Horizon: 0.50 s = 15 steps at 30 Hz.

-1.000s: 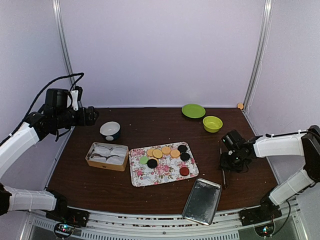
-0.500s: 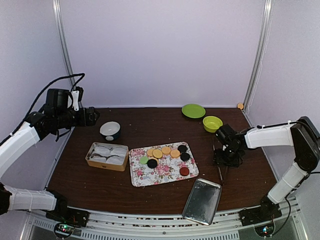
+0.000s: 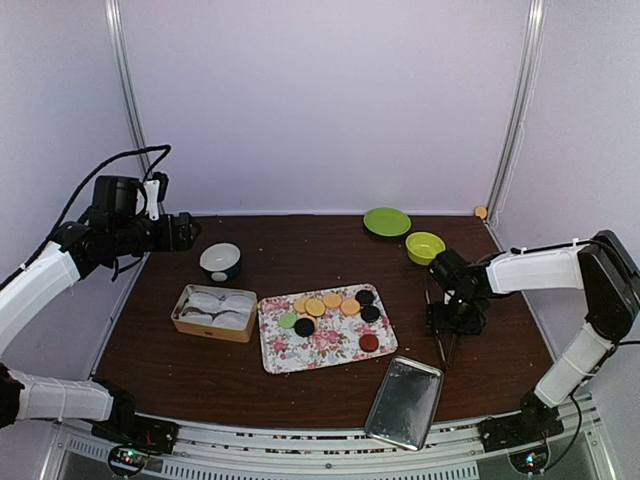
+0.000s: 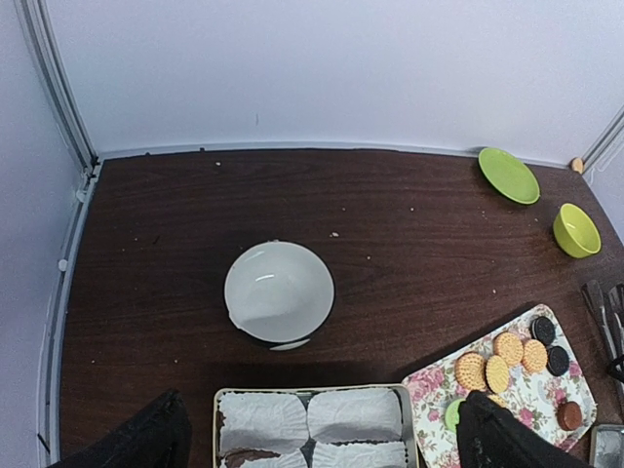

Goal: Pack the cookies

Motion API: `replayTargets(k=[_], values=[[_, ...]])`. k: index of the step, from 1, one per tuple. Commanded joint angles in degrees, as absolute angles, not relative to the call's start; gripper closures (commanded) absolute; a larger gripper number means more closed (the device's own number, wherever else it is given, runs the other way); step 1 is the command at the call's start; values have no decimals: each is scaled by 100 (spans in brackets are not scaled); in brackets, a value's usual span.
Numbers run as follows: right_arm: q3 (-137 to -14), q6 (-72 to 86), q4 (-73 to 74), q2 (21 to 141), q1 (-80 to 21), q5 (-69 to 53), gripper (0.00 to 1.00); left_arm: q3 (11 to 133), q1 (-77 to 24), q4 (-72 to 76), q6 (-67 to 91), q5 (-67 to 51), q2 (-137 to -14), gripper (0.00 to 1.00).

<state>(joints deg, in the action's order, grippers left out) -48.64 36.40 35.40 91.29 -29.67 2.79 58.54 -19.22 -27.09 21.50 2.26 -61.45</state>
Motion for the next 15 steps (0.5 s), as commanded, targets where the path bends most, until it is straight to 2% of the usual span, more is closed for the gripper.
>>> replayTargets(k=[1,15], values=[[-4930,3508,3735,9419,-3024,2,22,6034,-1906,-2623,2197,153,-6160,3],[-4603,3607,3652,9602,-3118,-305,28,6050,-1907,-2645,2206,77,-6170,3]])
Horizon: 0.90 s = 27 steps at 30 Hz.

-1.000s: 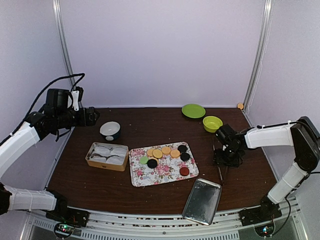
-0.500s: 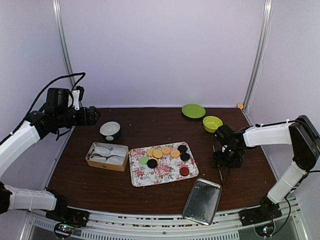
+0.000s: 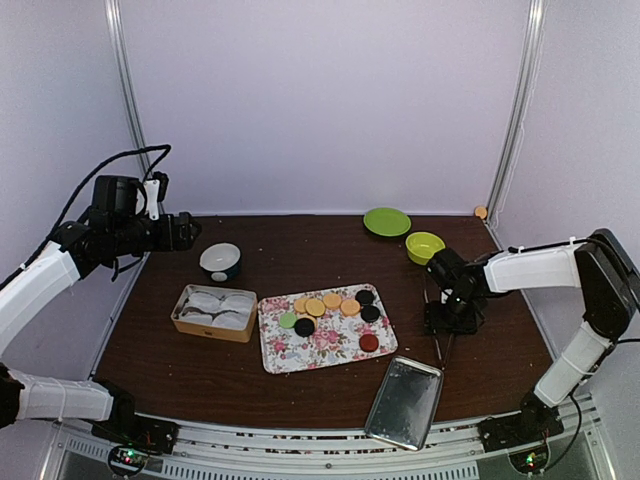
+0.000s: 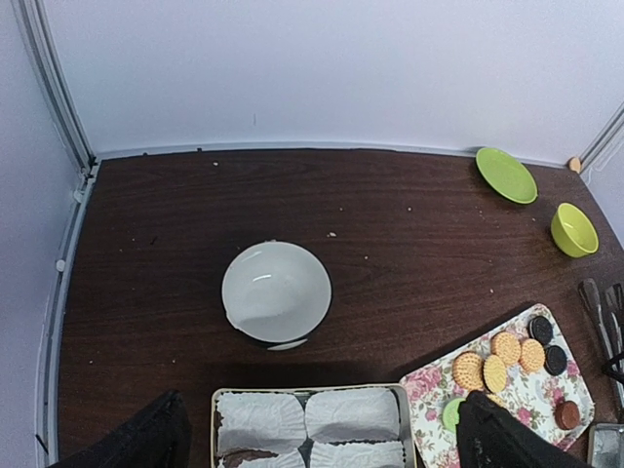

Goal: Pack the cookies

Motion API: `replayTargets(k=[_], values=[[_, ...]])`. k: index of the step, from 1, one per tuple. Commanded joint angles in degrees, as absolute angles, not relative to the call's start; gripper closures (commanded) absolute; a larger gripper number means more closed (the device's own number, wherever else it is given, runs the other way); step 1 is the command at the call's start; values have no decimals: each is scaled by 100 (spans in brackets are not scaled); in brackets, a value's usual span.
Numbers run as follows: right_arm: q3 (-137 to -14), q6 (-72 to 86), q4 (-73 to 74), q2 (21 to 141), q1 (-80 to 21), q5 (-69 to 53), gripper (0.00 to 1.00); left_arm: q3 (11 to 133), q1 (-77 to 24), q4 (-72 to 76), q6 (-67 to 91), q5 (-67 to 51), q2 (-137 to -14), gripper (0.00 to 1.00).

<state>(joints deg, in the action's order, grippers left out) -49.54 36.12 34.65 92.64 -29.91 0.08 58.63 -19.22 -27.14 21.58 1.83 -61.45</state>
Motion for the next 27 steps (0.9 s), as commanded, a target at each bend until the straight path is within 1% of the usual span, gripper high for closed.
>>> replayTargets(k=[1,6,10,12,21,27], values=[[-4585,3616,3648,9617,-3154,-289,29,6056,-1905,-2641,2206,71,-6168,3],[-4525,3689,3573,9630,-3226,-268,34,6051,-1903,-2643,2206,88,-6160,3],[-4587,3774,3625,9292,-3225,-35,41,6050,-1907,-2645,2206,92,-6169,3],[-4697,3811,3735,9058,-3226,124,42,6054,-1903,-2646,2209,86,-6172,3],[-5101,3957,4252,8082,-3226,455,43,6056,-1907,-2641,2215,98,-6184,3],[-5362,3966,4517,7437,-3246,470,43,6036,-1905,-2644,2210,162,-6166,3]])
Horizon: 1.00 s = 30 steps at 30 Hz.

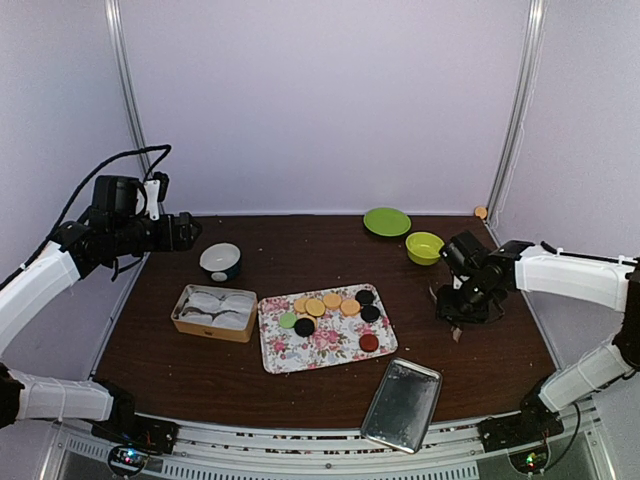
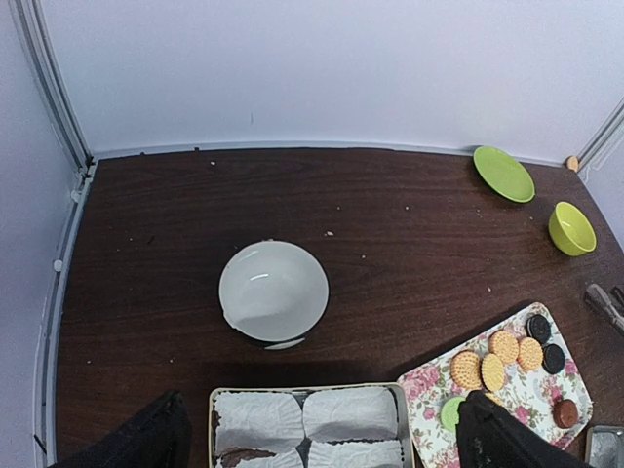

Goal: Pack the cookies

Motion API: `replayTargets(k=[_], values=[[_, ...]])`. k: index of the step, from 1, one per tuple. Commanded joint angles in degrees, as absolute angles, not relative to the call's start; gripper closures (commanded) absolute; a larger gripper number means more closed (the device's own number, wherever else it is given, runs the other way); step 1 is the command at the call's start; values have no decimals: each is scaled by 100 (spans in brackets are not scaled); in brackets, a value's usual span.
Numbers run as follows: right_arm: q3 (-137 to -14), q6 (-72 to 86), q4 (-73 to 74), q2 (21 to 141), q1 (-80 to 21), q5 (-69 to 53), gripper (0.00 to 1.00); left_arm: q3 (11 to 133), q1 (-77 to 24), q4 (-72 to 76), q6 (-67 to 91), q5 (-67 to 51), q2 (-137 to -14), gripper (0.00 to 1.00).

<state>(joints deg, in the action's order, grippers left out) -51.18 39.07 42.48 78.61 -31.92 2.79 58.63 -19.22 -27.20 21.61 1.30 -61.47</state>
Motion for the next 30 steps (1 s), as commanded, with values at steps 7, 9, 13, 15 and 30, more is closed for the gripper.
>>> replayTargets(k=[7,9,13,15,30], values=[[-5440,3536,4140,6356,-3521,250,43,6017,-1903,-2641,2198,279,-6148,3],[-5424,3384,3942,6072,-3658,134,43,6008,-1907,-2643,2197,341,-6126,3],[-5531,3017,3621,5735,-4037,110,44,5973,-1906,-2641,2188,473,-6078,3],[-5693,2865,3628,5733,-4227,164,45,5936,-1904,-2609,2188,544,-6059,3],[-5506,2886,2458,6416,-5430,60,44,6020,-1588,-3248,2804,775,-6951,4]])
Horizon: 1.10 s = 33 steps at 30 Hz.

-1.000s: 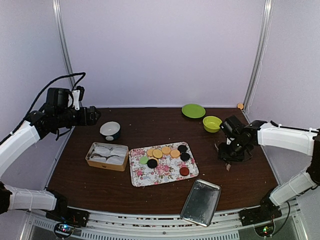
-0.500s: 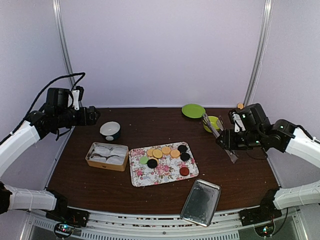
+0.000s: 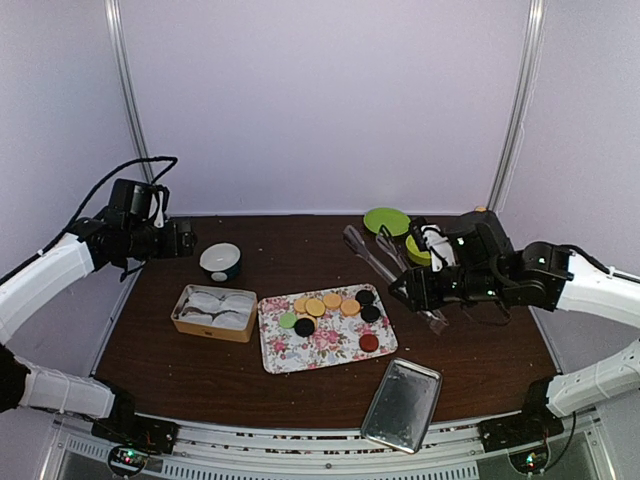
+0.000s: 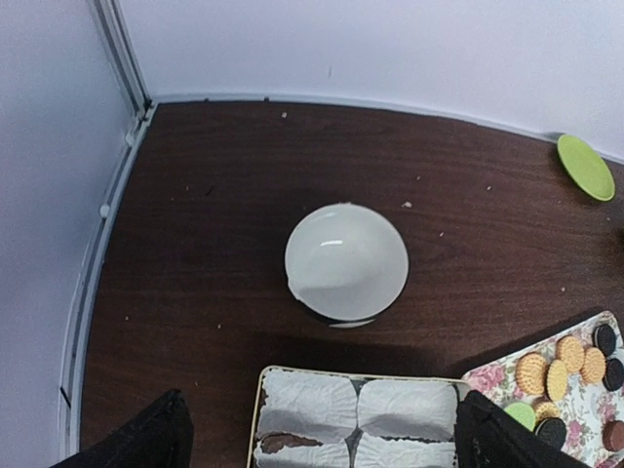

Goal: Pack the cookies

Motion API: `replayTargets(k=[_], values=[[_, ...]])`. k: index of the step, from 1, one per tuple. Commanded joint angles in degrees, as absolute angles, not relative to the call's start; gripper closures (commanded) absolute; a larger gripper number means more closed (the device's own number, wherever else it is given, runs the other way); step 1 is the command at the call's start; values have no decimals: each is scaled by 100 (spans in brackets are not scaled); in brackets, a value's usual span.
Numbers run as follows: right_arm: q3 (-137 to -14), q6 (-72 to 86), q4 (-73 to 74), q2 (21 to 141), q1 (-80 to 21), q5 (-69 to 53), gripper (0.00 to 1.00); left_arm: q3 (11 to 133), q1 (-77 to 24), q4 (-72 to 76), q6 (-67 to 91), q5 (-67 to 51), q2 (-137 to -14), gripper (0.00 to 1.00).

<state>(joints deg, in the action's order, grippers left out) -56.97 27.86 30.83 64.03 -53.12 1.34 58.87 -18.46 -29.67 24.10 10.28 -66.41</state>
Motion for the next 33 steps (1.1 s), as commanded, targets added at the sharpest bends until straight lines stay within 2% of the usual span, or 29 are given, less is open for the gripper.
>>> replayTargets(k=[1,7,25,33], values=[[-5439,2915,2358,6416,-5445,26,44,5904,-1367,-3203,2974,505,-7020,4],[-5178,2937,2016,6326,-5460,-57,44,4783,-318,-2358,3762,-1002,-7235,4],[-4731,3026,1742,5907,-5461,-80,43,4413,-278,-1523,4301,-1257,-8347,2],[-4726,3027,1727,5912,-5462,-84,43,4244,-837,-1458,4384,-1217,-8320,4]])
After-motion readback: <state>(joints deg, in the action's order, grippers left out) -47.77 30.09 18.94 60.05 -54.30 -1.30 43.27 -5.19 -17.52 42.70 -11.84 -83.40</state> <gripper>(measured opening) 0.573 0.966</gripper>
